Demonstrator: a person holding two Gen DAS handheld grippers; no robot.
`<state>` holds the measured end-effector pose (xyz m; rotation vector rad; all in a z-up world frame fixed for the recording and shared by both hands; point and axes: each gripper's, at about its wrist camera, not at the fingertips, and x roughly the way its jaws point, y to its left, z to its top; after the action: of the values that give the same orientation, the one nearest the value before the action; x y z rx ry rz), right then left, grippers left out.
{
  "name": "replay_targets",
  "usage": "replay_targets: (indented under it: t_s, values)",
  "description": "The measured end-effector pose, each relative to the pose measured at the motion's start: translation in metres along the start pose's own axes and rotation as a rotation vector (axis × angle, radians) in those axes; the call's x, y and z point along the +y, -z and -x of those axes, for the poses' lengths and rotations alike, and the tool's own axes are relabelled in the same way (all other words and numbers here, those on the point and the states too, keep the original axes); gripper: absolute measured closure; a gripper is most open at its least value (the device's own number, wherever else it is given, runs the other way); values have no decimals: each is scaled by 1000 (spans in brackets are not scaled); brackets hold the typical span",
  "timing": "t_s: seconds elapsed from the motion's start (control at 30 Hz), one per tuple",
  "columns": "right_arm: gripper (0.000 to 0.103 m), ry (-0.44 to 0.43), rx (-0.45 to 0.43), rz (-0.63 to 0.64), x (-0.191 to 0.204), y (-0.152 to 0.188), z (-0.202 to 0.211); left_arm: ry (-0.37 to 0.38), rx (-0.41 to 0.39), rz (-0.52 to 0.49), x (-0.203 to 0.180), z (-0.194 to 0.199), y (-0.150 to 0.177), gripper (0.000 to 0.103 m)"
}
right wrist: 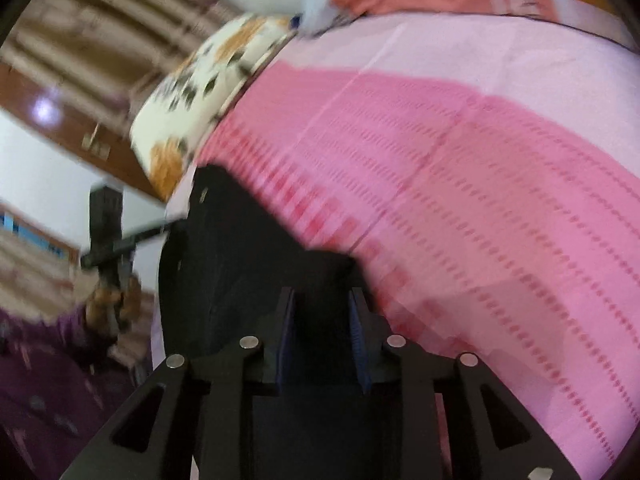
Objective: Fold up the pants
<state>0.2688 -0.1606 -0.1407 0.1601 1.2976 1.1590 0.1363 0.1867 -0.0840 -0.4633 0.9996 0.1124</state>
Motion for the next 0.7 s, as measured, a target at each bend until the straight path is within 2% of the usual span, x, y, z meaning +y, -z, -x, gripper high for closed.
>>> replay_targets:
  t_s: [0.07,0.13,0.3,0.37,0.47,0.57,0.63,0.7]
  values:
    - [72,15,-11,34,6,0,-3,0,-6,12,1,0,0,50]
    - [72,-10,-34,10,0,-5,-4,-5,-12,28,2,1,0,52]
    - [73,5,-65,-35,-7,-15,-14,-24,-23,43,5,1,2,59]
    - [78,29,-98,-46,-10,-12,-11,-26,-23,41,6,1,2,60]
    - [87,85,-211,-53,-9,-8,5,-27,-26,40,6,1,2,60]
    - [88,92,-192,-24,-4,-6,3,-30,-29,37,6,1,2,60]
    - [88,60,-177,-58,-9,-6,8,-28,-26,40,6,1,2,60]
    - [87,23,-212,-151,-25,1,26,-15,-20,50,7,0,2,60]
